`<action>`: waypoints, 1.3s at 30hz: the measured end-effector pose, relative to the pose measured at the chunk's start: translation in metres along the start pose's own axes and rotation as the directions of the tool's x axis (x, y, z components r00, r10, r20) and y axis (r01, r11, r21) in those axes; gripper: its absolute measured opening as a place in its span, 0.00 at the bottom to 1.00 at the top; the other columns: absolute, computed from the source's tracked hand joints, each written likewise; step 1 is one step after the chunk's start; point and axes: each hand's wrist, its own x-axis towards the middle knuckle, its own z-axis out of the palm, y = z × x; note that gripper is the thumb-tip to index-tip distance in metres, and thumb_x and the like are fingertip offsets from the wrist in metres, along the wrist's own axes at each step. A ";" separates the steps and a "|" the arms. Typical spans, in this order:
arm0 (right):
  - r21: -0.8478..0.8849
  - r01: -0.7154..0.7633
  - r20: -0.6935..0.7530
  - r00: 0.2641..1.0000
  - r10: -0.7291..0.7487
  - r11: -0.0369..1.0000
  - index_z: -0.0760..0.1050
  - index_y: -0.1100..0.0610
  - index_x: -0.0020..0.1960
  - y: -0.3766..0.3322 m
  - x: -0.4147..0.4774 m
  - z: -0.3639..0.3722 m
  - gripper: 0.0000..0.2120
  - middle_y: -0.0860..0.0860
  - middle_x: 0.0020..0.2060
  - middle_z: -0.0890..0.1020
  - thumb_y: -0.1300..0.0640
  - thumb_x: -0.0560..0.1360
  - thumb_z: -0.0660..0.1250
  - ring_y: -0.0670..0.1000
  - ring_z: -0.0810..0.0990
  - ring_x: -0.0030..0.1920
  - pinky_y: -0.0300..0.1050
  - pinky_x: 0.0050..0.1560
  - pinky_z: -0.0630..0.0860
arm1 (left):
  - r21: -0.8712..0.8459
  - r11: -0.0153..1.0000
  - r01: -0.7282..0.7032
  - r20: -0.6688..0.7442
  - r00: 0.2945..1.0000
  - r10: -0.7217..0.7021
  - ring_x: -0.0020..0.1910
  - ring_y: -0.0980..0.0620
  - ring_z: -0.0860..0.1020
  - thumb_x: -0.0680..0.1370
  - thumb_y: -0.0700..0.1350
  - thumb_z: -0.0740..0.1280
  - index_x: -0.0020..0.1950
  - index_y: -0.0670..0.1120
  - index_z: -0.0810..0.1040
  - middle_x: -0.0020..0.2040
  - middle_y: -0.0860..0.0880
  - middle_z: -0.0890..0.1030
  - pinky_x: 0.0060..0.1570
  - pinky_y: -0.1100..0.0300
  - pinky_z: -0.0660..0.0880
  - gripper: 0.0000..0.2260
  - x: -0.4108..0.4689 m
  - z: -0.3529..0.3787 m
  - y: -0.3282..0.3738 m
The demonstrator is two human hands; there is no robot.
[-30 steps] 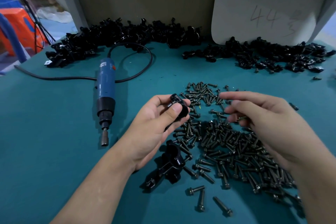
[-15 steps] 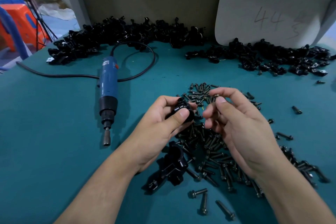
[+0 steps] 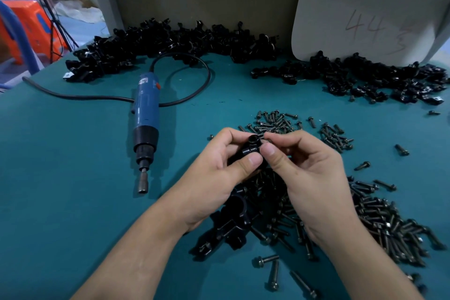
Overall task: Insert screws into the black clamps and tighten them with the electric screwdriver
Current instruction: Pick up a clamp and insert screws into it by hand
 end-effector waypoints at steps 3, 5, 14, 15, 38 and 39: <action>-0.067 0.003 0.013 1.000 -0.002 0.998 0.85 0.53 0.47 -0.002 0.000 -0.001 0.05 0.47 0.42 0.87 0.58 0.72 0.75 0.42 0.85 0.44 0.33 0.47 0.79 | 0.019 0.999 -0.026 -0.006 1.000 0.026 0.63 0.48 0.82 0.77 0.45 0.72 0.62 0.45 0.76 0.59 0.47 0.85 0.62 0.56 0.78 0.14 0.000 -0.002 -0.001; -0.141 0.020 0.033 0.999 -0.016 0.990 0.86 0.51 0.49 -0.004 0.000 -0.004 0.05 0.46 0.43 0.87 0.57 0.73 0.74 0.42 0.85 0.46 0.34 0.48 0.79 | 0.032 0.999 -0.044 -0.003 0.999 0.044 0.63 0.49 0.82 0.77 0.45 0.71 0.62 0.44 0.76 0.59 0.47 0.85 0.66 0.54 0.77 0.15 0.000 -0.004 -0.001; -0.464 0.159 0.113 0.986 -0.120 0.871 0.81 0.43 0.48 -0.004 -0.002 -0.009 0.08 0.38 0.50 0.85 0.58 0.78 0.72 0.41 0.83 0.53 0.37 0.53 0.78 | 0.090 0.994 -0.058 -0.017 0.998 0.060 0.62 0.50 0.83 0.76 0.44 0.70 0.59 0.43 0.72 0.61 0.47 0.85 0.66 0.52 0.78 0.14 0.000 -0.005 -0.002; -0.485 0.173 0.125 0.984 -0.128 0.857 0.80 0.43 0.46 -0.004 -0.002 -0.010 0.09 0.36 0.49 0.84 0.57 0.78 0.72 0.39 0.83 0.51 0.32 0.50 0.77 | 0.094 0.994 -0.060 -0.008 0.998 0.061 0.62 0.51 0.83 0.77 0.41 0.70 0.59 0.42 0.72 0.61 0.48 0.85 0.65 0.54 0.78 0.13 0.000 -0.006 -0.001; -0.354 0.186 0.149 0.979 -0.141 0.916 0.82 0.46 0.51 -0.001 -0.002 -0.005 0.15 0.39 0.50 0.85 0.67 0.78 0.71 0.44 0.84 0.55 0.33 0.53 0.79 | 0.236 0.957 -0.166 -0.003 0.985 0.172 0.66 0.56 0.79 0.75 0.47 0.72 0.58 0.43 0.74 0.63 0.51 0.84 0.69 0.55 0.75 0.16 -0.004 -0.003 0.006; -0.347 0.180 0.143 0.980 -0.138 0.920 0.82 0.47 0.52 0.000 -0.002 -0.004 0.14 0.40 0.50 0.85 0.66 0.78 0.71 0.44 0.84 0.56 0.34 0.54 0.79 | 0.248 0.952 -0.179 -0.004 0.983 0.185 0.66 0.56 0.79 0.75 0.48 0.72 0.58 0.44 0.74 0.64 0.51 0.83 0.70 0.55 0.74 0.16 -0.003 -0.003 0.006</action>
